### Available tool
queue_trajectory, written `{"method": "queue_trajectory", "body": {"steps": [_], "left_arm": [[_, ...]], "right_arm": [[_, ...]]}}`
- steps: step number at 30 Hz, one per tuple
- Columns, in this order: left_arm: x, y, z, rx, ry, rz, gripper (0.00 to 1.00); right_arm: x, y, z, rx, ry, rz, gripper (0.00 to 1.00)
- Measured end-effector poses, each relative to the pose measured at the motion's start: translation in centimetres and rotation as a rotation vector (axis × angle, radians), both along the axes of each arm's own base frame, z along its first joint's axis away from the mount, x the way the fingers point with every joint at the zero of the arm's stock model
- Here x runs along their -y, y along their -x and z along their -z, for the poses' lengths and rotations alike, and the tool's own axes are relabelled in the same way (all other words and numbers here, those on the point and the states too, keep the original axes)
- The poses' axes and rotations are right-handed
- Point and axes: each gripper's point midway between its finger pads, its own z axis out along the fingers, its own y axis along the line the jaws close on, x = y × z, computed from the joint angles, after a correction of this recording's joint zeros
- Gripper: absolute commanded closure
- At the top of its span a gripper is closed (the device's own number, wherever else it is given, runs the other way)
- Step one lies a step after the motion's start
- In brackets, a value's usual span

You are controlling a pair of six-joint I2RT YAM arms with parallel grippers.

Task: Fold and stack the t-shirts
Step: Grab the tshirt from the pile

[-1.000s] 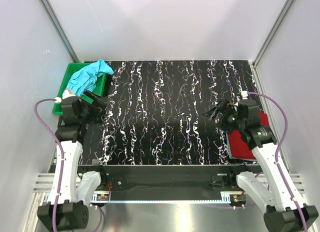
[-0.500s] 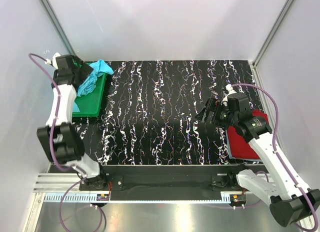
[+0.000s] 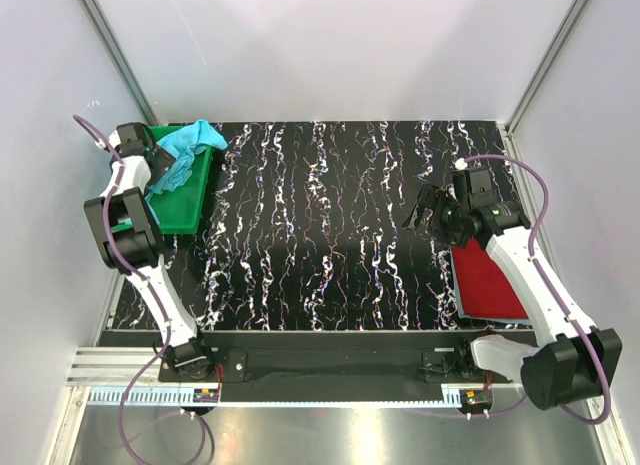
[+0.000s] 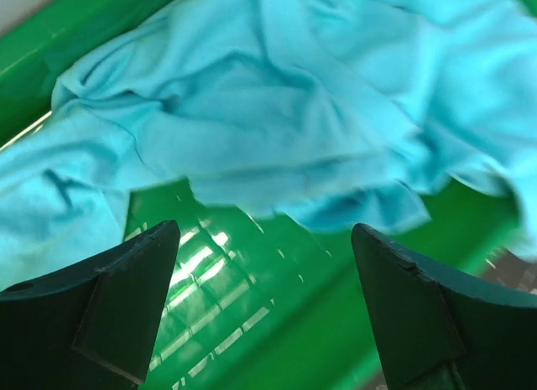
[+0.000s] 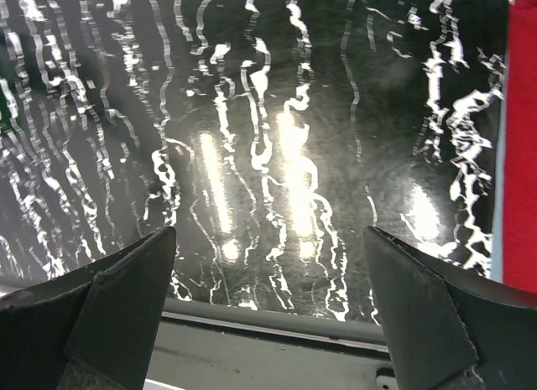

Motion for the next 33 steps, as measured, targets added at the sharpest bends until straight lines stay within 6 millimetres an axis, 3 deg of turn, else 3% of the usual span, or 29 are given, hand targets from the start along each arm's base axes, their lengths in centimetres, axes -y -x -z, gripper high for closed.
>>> {"method": "queue_trajectory", "body": {"steps": [4, 8, 11, 18, 20, 23, 25, 28, 33], "left_arm": [[-1.0, -0.8, 2.4, -0.034, 0.01, -0.017, 0.11], [-1.9, -2.1, 3.5, -0.035, 0.016, -0.024, 0.16], [-2.2, -3.3, 4.1, -0.025, 0.026, -0.016, 0.31], [-1.0, -4.8, 4.9, 0.019, 0.141, 0.059, 0.94], [-0.6, -5.0, 4.7, 0.039, 0.173, 0.073, 1.0], [0.9, -5.1, 4.1, 0.072, 0.231, 0.099, 1.0], [2.4, -4.3, 3.2, 0.082, 0.266, 0.107, 1.0], [5.4, -3.1, -0.4, 0.129, 0.301, 0.137, 1.0], [9.6, -3.1, -12.4, 0.35, 0.275, 0.236, 1.0]], "right_arm": [[0.6, -0.5, 0.4, -0.025, 0.01, 0.017, 0.0], [0.9, -1.0, 0.1, -0.021, 0.017, 0.02, 0.0], [1.0, -1.2, 0.1, -0.026, 0.024, 0.016, 0.0], [1.2, -0.9, 0.4, -0.042, 0.041, 0.011, 0.0], [1.3, -1.0, 0.4, -0.041, 0.049, 0.011, 0.0], [1.2, -1.1, 0.1, -0.03, 0.066, 0.001, 0.0], [0.8, -1.2, -0.4, -0.016, 0.067, -0.014, 0.0], [0.3, -1.3, -0.9, 0.005, 0.064, -0.031, 0.0], [-0.5, -0.8, -1.6, 0.027, 0.052, -0.056, 0.0]]}}
